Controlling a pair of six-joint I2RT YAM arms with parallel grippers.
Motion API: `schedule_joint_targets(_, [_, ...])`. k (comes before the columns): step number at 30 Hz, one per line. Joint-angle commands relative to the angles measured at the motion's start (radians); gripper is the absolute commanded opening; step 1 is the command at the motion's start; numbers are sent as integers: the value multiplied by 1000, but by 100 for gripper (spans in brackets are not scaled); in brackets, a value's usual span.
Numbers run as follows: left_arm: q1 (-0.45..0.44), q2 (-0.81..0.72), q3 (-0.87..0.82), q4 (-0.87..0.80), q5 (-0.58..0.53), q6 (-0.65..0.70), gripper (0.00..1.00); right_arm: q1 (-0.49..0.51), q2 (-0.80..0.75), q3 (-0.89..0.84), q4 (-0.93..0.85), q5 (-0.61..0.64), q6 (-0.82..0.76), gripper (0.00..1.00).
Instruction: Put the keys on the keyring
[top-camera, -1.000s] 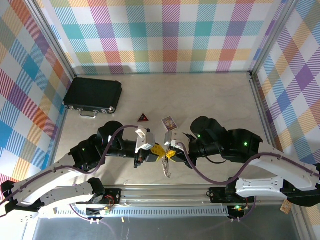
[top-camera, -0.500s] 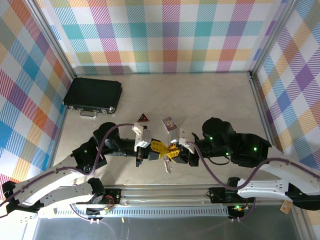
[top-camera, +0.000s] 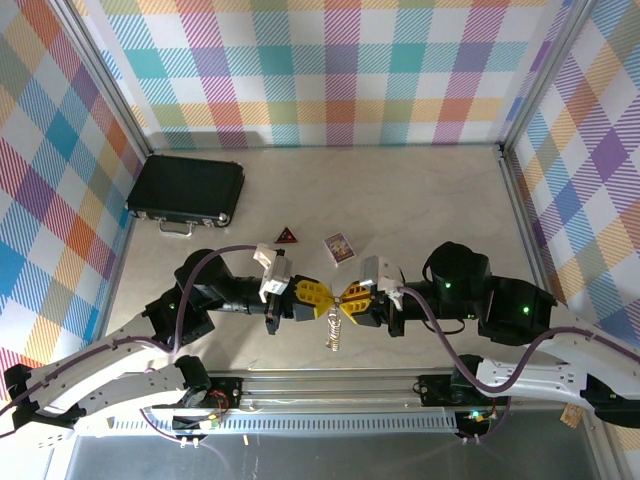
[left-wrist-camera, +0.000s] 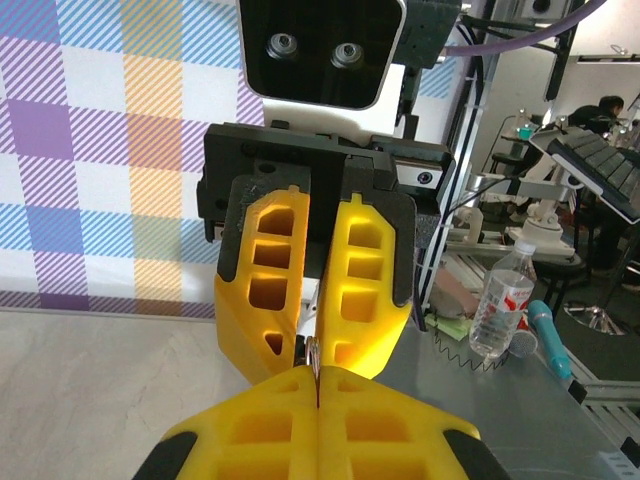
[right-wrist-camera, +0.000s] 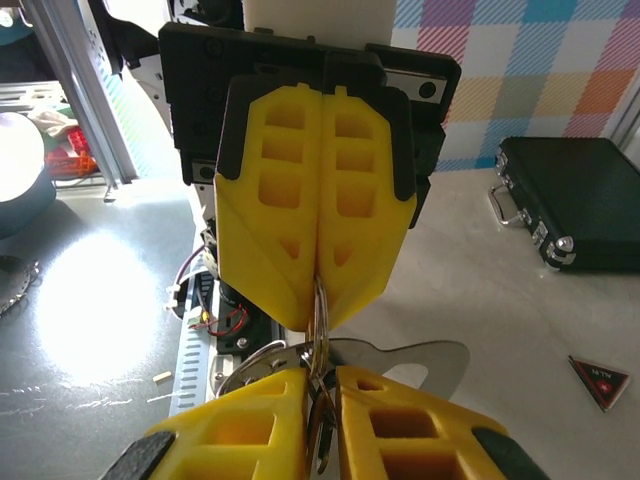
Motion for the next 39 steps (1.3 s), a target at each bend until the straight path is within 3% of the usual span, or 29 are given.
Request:
schedule_joint_targets(1, [-10, -16, -21, 95, 29, -30, 0, 4, 11, -11, 60, -22, 17, 16])
schedule_joint_targets(7, [-10, -10, -30, 121, 33, -40, 0, 3, 23, -9, 70, -31, 18, 16])
schedule_joint_targets(12, [-10, -15, -29, 106, 26, -34, 0, 3, 14, -9, 55, -15, 12, 0])
schedule_joint_targets(17, [-10, -18, -2, -52, -11, 56, 0, 4, 12, 19, -15, -10, -14, 0])
schedule_joint_targets(22, [-10, -21, 28, -237, -90, 154, 24, 3, 56, 92, -166, 27, -47, 0])
schedule_joint_targets(26, [-10, -14, 51, -311, -128, 191, 31, 3, 125, 156, -276, 45, -71, 0])
schedule_joint_targets(32, [-10, -1, 68, -343, -134, 203, 31, 3, 192, 216, -352, 48, -93, 0])
schedule_joint_targets(39, [-10, 19, 101, -385, -132, 215, 25, 5, 232, 244, -395, 40, -111, 0])
